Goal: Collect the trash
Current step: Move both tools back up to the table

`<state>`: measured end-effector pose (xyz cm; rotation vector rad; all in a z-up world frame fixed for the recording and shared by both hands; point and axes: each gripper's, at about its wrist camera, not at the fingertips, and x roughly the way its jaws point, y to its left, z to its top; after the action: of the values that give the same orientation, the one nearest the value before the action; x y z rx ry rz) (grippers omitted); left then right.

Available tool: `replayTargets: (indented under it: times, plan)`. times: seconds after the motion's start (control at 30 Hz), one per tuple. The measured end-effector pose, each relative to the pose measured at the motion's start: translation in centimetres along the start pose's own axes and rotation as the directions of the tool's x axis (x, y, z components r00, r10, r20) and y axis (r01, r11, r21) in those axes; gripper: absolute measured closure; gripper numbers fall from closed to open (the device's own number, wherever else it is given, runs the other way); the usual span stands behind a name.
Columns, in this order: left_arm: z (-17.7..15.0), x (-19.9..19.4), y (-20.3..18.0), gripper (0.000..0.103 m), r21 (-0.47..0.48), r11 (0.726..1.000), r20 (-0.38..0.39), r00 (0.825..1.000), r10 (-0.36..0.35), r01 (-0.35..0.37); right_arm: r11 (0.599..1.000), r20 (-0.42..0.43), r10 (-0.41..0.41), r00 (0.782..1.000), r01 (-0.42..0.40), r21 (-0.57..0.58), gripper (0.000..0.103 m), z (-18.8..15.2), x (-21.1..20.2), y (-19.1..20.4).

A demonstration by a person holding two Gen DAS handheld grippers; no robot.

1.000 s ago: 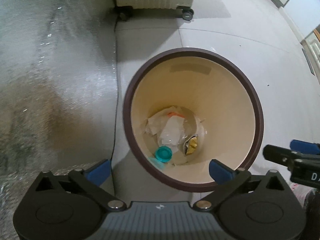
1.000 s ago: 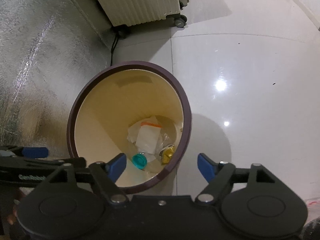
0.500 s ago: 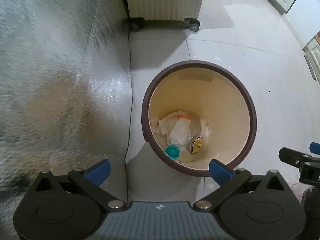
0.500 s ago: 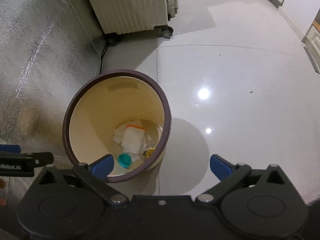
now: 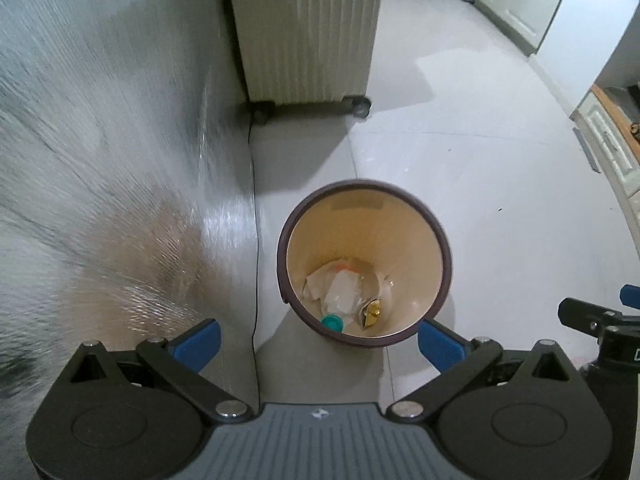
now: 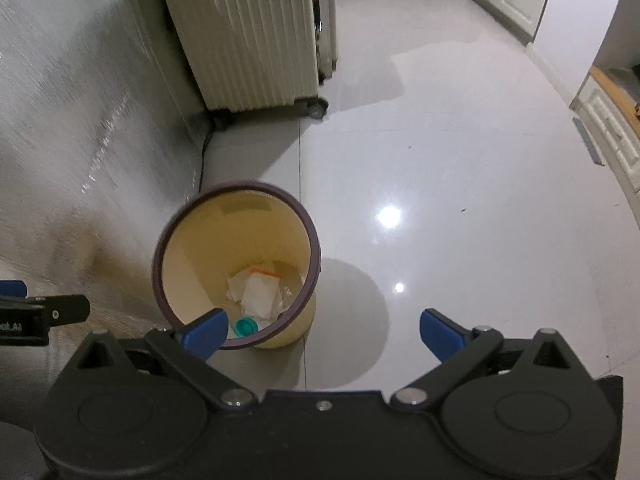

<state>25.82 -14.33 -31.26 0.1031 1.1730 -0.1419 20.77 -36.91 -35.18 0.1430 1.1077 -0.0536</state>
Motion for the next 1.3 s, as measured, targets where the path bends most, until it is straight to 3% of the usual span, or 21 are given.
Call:
replayTargets:
  times: [0.27,0.6,1.0,1.3]
  plan:
    - [-1.0,-7.1,-1.2,0.000,0.043,0.999,0.100,0.995,0.005,-0.009,1.000,0.111,-0.005,0.994,0.003,0.014,0.000,-0.6,-7.6,-1.0]
    - [-1.8,-16.5,-2.2,0.000,0.088,0.996,0.255,0.966,-0.027,0.005,0.999,0.235,-0.024,0.972,0.017,0.032,0.000,-1.2,-17.1,-1.4]
    - [-3.8,-27.7,0.6,0.000,0.077,0.997,0.445,0.895,-0.018,-0.018,1.000,0.401,-0.011,0.916,0.007,0.012,0.000,-1.4,-27.1,1.4]
    - [-6.1,-34.1,4.1,0.000,0.022,0.999,0.540,0.841,0.023,-0.042,0.998,0.494,0.058,0.867,-0.036,-0.053,0.000,-1.7,-32.5,5.2]
